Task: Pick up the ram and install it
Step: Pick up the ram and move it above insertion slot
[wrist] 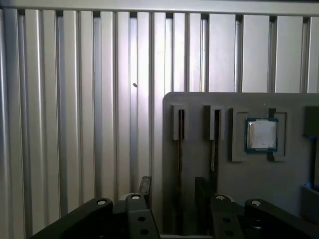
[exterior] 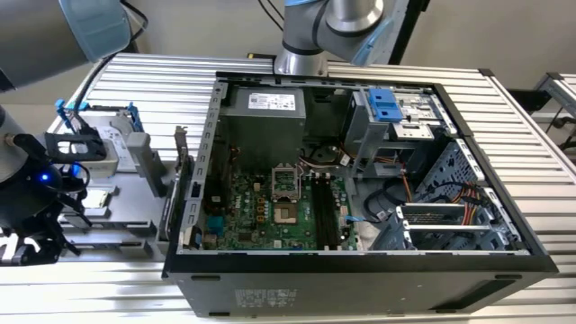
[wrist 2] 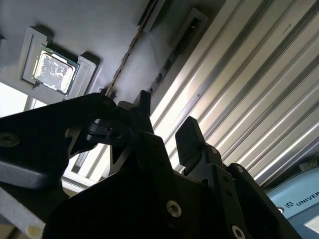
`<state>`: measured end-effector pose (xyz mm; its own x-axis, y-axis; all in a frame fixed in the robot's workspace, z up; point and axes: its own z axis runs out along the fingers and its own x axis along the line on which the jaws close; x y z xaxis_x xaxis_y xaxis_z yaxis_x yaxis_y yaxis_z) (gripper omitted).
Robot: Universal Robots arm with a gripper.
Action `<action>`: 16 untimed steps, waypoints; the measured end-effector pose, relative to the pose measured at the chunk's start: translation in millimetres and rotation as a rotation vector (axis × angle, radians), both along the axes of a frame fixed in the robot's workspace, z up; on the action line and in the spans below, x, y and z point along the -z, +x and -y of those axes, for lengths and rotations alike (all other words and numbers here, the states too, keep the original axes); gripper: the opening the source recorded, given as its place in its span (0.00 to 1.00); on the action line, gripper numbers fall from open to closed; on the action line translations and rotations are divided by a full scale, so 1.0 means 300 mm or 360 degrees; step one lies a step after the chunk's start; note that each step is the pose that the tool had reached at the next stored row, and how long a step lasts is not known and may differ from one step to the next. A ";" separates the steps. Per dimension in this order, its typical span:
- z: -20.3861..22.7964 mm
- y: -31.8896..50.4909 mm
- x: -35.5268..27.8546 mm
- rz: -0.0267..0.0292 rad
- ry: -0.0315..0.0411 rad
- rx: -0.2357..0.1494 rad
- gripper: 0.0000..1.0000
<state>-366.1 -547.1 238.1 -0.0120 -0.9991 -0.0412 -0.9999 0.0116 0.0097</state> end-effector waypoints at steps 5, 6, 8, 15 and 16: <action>-0.007 0.000 0.019 -0.00002 0.0000 0.0000 1.00; -0.009 0.000 0.022 0.00000 0.0000 0.0000 1.00; -0.013 0.001 0.028 0.00001 0.0000 0.0000 1.00; -0.019 0.000 0.041 -0.00001 0.0000 0.0000 1.00; -0.019 0.000 0.042 -0.00003 0.0000 0.0000 1.00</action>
